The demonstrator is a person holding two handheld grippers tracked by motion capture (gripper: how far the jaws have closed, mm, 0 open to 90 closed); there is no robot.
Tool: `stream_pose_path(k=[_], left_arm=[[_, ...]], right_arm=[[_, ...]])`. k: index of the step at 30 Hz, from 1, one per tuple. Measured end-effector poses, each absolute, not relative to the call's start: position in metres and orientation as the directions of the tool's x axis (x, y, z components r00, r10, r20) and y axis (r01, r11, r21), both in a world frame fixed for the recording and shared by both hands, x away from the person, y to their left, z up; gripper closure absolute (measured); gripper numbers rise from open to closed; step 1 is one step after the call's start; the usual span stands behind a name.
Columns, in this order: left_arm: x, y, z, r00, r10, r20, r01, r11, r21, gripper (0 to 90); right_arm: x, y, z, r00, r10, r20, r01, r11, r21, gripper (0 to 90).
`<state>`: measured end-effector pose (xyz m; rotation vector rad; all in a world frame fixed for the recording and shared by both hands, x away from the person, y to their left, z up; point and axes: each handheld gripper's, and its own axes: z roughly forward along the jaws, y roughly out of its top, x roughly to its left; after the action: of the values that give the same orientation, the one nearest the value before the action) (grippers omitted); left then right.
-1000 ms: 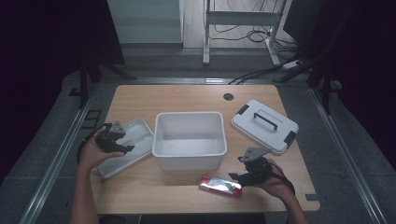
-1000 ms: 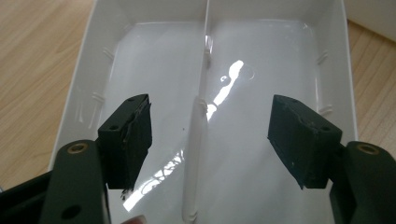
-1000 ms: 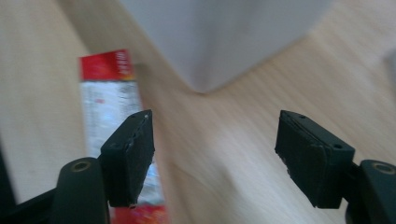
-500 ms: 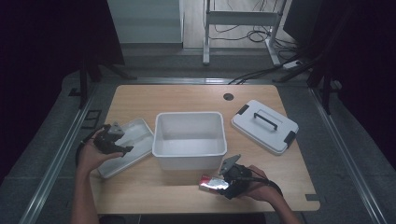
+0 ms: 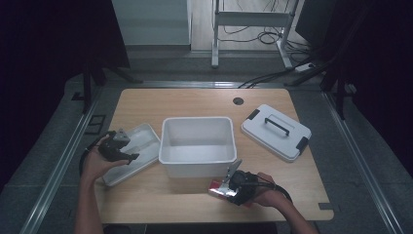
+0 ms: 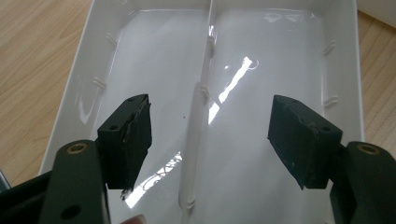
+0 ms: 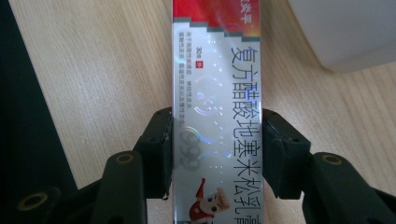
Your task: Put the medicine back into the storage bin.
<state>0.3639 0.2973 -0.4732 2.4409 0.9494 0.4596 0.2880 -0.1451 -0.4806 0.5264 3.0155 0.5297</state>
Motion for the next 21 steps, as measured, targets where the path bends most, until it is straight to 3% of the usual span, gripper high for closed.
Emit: stream_pose_path(k=[7,21], left_arm=[[0.365,0.295,-0.476,0.709,0.693,0.129,0.541,-0.652,0.531,30.4],[0.364,0.291,-0.479,0.716,0.688,0.12,0.542,-0.656,0.526,30.7]], right_arm=[[0.285,-0.146,-0.469,-0.959,0.284,0.01,0.273,0.91,0.313,50.7],[0.275,-0.174,-0.367,-0.971,0.238,-0.036,0.196,0.867,0.459,50.9]])
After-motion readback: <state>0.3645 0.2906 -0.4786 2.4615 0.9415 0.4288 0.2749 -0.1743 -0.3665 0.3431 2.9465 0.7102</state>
